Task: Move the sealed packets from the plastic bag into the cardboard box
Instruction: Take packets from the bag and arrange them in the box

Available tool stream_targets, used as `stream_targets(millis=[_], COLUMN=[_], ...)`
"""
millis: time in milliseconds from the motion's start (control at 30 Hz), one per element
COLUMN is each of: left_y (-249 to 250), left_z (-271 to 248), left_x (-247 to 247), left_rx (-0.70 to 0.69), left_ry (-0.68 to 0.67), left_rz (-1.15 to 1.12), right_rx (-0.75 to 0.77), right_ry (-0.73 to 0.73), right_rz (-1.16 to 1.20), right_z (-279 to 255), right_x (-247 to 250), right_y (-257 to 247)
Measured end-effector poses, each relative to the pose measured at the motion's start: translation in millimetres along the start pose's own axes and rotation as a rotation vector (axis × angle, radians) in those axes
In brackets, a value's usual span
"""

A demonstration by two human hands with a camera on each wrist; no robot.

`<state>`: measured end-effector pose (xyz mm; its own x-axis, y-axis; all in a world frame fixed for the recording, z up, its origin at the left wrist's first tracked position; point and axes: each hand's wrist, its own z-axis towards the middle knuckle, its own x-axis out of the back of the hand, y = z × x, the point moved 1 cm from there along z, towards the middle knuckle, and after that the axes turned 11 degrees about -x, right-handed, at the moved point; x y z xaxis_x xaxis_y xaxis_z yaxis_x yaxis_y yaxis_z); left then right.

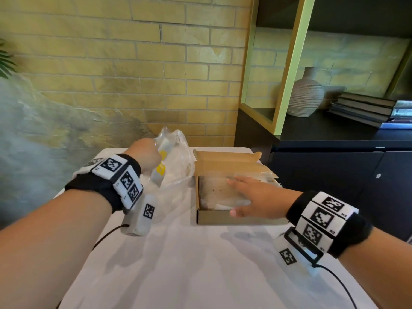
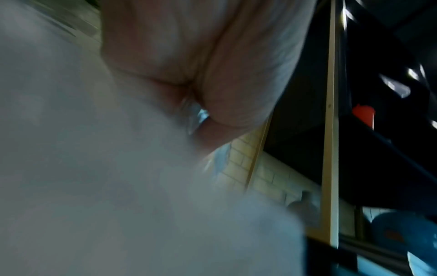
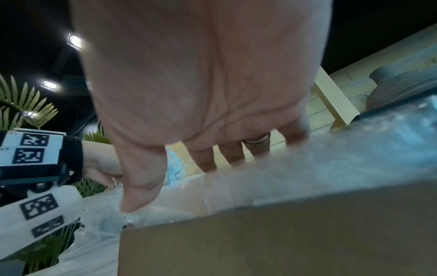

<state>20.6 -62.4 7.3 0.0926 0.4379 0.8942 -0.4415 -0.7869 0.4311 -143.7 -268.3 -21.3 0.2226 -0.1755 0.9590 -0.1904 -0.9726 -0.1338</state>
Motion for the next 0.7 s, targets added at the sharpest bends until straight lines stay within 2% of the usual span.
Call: stream_targets(millis=[67,167,367,500,700], left_y=[5.4,23.1,72.1,86.7,83.9], left_z=[-2.5,-10.9,-29.7,-30.6,-24.8], left_x=[11.6,18.8,6.1,-5.8,-11.6], left_rx=[-0.049,-0.144,-0.244,-0.232,-0.206], left_ry=[0.139,0.219,0.085,0.071,0.098], left_rz=[-0.232,-0.532,-0.967,-1.062,-1.063], right_rx=[0.022,0.033,0.056,0.061,0.067], right_ry=[0.081,0.253,0.389,0.403,0.522], right_rz=[0.085,0.241,0.931,1.138,1.059], right_z=[1.9,6.5,11.8,15.8,22.9], right_x=[5.5,16.6,39.4,45.2,53.0], right_y=[-5.6,-14.8,-40.6,-36.7,-9.2])
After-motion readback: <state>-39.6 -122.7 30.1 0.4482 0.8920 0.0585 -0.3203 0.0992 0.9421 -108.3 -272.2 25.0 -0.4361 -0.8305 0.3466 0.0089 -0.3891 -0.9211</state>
